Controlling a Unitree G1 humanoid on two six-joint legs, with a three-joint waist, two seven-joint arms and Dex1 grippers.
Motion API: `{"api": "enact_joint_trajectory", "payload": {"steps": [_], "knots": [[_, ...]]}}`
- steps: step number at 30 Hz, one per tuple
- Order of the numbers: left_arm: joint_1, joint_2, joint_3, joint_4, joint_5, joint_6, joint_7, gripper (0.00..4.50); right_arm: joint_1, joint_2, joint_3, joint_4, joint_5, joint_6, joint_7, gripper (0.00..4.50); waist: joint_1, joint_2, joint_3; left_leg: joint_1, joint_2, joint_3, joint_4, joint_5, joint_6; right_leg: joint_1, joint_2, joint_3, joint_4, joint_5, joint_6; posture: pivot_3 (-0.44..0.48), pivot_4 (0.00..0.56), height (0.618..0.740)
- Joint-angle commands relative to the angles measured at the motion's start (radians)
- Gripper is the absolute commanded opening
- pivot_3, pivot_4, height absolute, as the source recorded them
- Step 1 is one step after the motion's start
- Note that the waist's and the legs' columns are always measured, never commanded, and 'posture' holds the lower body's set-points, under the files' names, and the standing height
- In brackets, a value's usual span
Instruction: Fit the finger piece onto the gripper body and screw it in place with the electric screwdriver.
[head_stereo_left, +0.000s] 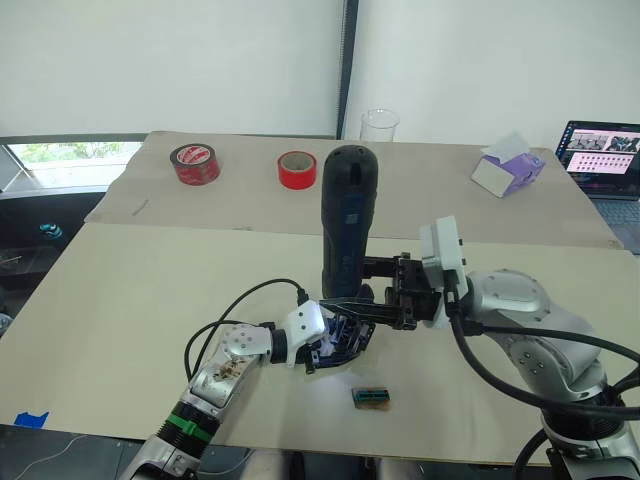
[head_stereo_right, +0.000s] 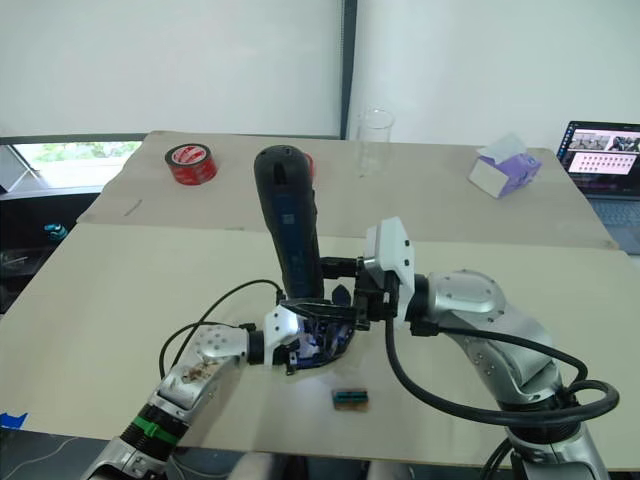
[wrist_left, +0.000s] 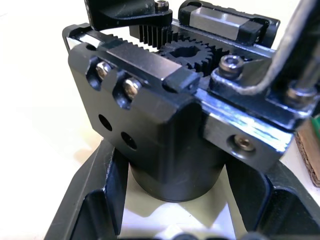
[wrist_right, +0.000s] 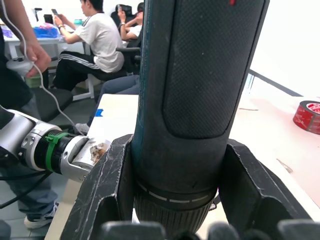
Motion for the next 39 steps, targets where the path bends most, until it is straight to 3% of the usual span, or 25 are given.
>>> {"api": "enact_joint_trajectory", "payload": {"steps": [1,19,23,24,29,33,35,39], "knots": [[0.007,0.005,0.012,0.063,0.037,0.015,0.054,2.30,-0.036,-0.010,-0.074,-0.018,0.042,-0.015,0.019,1.93,0.002,0.000,0.004,-0.001,0.000,0.000,0.000,0.000,0.000,0.000,0.000,-0.001,0.000,0.001,0.000,0.000,0.150,0.740],[0.025,-0.009,0.015,0.111,0.038,-0.012,0.096,2.30,-0.067,-0.089,-0.221,-0.107,0.348,0.108,-0.005,1.93,0.001,0.002,0.013,-0.003,0.000,-0.001,0.006,0.000,0.000,0.000,0.000,-0.002,0.001,0.003,0.001,0.000,0.150,0.740],[0.039,0.009,0.032,0.094,0.026,-0.022,0.094,4.22,-0.087,-0.182,-0.317,-0.119,0.530,0.170,-0.068,1.93,0.000,0.003,0.014,-0.003,0.000,-0.001,0.006,0.000,0.000,0.000,0.000,-0.002,0.001,0.003,0.001,0.000,0.150,0.740],[0.043,0.016,0.035,0.091,0.024,-0.030,0.089,4.46,-0.094,-0.200,-0.333,-0.120,0.570,0.180,-0.088,1.93,0.000,0.003,0.014,-0.003,0.000,-0.001,0.006,0.000,0.000,0.000,0.000,-0.002,0.001,0.004,0.000,0.000,0.150,0.740],[0.085,0.095,0.123,0.040,-0.053,-0.083,0.028,4.46,-0.057,-0.426,-0.530,0.027,0.709,0.306,-0.102,1.93,-0.013,0.003,0.016,-0.004,0.001,-0.001,0.004,0.001,-0.001,0.000,0.001,-0.002,0.001,0.005,-0.001,0.000,0.150,0.740],[0.142,0.197,0.216,0.014,-0.162,-0.144,-0.099,4.46,0.083,-0.691,-0.635,0.215,0.561,0.489,0.064,1.93,-0.025,0.004,0.016,-0.004,0.003,0.000,0.001,0.007,0.005,-0.001,0.003,-0.003,0.001,0.004,-0.003,0.000,0.150,0.740],[0.159,0.245,0.272,-0.014,-0.243,-0.153,-0.180,4.46,0.184,-0.849,-0.585,0.317,0.402,0.560,0.081,1.93,-0.028,0.006,0.017,-0.004,0.003,0.000,-0.001,0.007,0.005,-0.002,0.002,-0.003,0.001,0.003,-0.004,0.000,0.150,0.740],[0.171,0.349,0.374,-0.058,-0.363,-0.152,-0.331,4.46,0.313,-1.035,-0.377,0.460,0.116,0.523,0.110,1.93,-0.027,0.009,0.018,-0.008,0.002,0.002,-0.002,0.007,0.005,-0.008,0.001,-0.002,0.001,0.002,-0.004,0.000,0.150,0.740]]}}
